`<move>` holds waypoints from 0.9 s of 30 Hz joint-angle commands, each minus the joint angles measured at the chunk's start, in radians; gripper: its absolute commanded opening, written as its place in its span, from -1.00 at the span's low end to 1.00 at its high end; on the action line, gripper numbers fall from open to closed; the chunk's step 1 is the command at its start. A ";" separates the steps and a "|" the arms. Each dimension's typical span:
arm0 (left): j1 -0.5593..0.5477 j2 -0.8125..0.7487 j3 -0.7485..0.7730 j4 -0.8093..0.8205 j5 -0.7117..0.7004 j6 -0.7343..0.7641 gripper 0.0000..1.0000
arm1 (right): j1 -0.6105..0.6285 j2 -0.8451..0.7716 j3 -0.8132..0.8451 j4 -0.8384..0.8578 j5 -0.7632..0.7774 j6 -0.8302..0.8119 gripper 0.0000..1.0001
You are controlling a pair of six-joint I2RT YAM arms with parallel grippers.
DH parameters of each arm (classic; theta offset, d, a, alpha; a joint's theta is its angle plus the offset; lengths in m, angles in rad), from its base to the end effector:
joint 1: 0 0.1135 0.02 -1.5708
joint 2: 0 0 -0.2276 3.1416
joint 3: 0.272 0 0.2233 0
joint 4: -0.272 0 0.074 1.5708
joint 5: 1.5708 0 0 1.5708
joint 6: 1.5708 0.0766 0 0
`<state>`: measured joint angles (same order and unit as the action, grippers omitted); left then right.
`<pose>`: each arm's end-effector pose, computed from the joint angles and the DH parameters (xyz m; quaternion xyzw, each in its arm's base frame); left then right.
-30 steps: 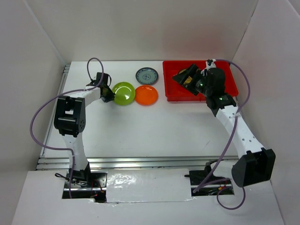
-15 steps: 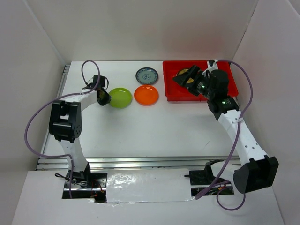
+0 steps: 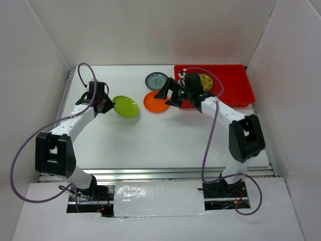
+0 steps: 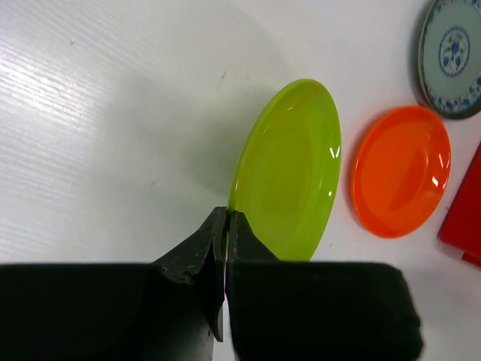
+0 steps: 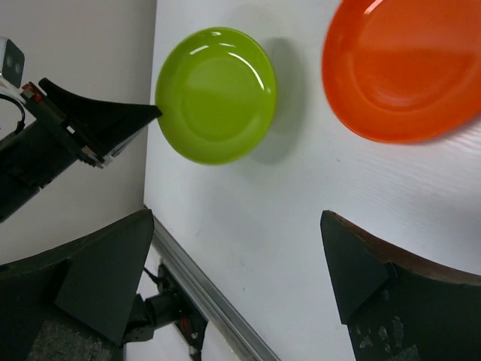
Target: Place the plates into the plastic bin on the countertop
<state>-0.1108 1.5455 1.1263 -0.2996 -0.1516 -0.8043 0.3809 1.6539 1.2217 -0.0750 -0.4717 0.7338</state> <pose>0.3470 -0.0270 0.2097 -0.3380 0.8433 -0.1202 0.4001 0.3432 0.1749 0.2356 0.0305 0.8458 0.4317 0.3119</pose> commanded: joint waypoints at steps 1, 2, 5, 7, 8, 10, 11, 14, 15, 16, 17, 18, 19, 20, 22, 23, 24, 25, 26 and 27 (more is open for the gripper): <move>-0.006 -0.068 -0.025 0.025 0.060 0.034 -1.00 | 0.044 0.115 0.122 0.116 -0.083 0.002 1.00; -0.006 -0.077 -0.026 0.022 0.067 0.037 -1.00 | 0.061 0.139 0.134 0.132 -0.125 0.012 1.00; -0.006 -0.117 -0.042 0.025 0.110 0.043 -1.00 | 0.099 0.219 0.191 0.135 -0.124 0.026 1.00; -0.006 -0.160 -0.054 0.025 0.129 0.042 -1.00 | 0.113 0.251 0.212 0.123 -0.091 0.026 1.00; -0.006 -0.173 -0.057 0.024 0.138 0.043 -1.00 | 0.121 0.260 0.217 0.119 -0.090 0.027 1.00; -0.007 -0.206 -0.059 0.017 0.142 0.045 -1.00 | 0.124 0.290 0.226 0.132 -0.103 0.035 1.00; -0.007 -0.223 -0.059 0.017 0.164 0.045 -1.00 | 0.125 0.296 0.228 0.135 -0.108 0.038 1.00; -0.006 -0.248 -0.057 0.017 0.196 0.042 -1.00 | 0.131 0.319 0.219 0.164 -0.133 0.049 1.00; -0.006 -0.252 -0.059 0.020 0.201 0.042 -1.00 | 0.130 0.331 0.210 0.196 -0.149 0.059 1.00; -0.006 -0.254 -0.057 0.019 0.211 0.039 -1.00 | 0.130 0.337 0.205 0.208 -0.157 0.067 1.00; -0.004 -0.257 -0.056 0.019 0.222 0.039 -1.00 | 0.128 0.340 0.199 0.222 -0.166 0.070 1.00; -0.004 -0.262 -0.056 0.022 0.233 0.039 -1.00 | 0.127 0.345 0.191 0.248 -0.180 0.087 1.00; -0.004 -0.266 -0.059 0.028 0.242 0.036 -1.00 | 0.121 0.354 0.173 0.306 -0.217 0.099 1.00; -0.004 -0.269 -0.060 0.034 0.260 0.033 -1.00 | 0.115 0.359 0.161 0.346 -0.240 0.143 0.98; -0.004 -0.269 -0.062 0.037 0.280 0.030 -1.00 | 0.107 0.376 0.135 0.457 -0.280 0.183 0.84; -0.004 -0.272 -0.065 0.040 0.288 0.027 -1.00 | 0.104 0.380 0.136 0.463 -0.289 0.194 0.75; -0.006 -0.277 -0.071 0.051 0.303 0.024 -1.00 | 0.104 0.389 0.139 0.469 -0.286 0.194 0.61; -0.004 -0.282 -0.072 0.054 0.310 0.022 -1.00 | 0.105 0.389 0.139 0.471 -0.282 0.196 0.52; -0.006 -0.283 -0.074 0.054 0.311 0.019 -1.00 | 0.107 0.394 0.139 0.472 -0.275 0.199 0.43; -0.003 -0.285 -0.076 0.054 0.311 0.019 -1.00 | 0.107 0.392 0.137 0.480 -0.272 0.203 0.26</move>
<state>-0.1139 1.3033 1.0561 -0.3065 0.1101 -0.7670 0.4927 2.0357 1.3663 0.2768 -0.7120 0.9016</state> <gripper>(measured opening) 0.145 0.668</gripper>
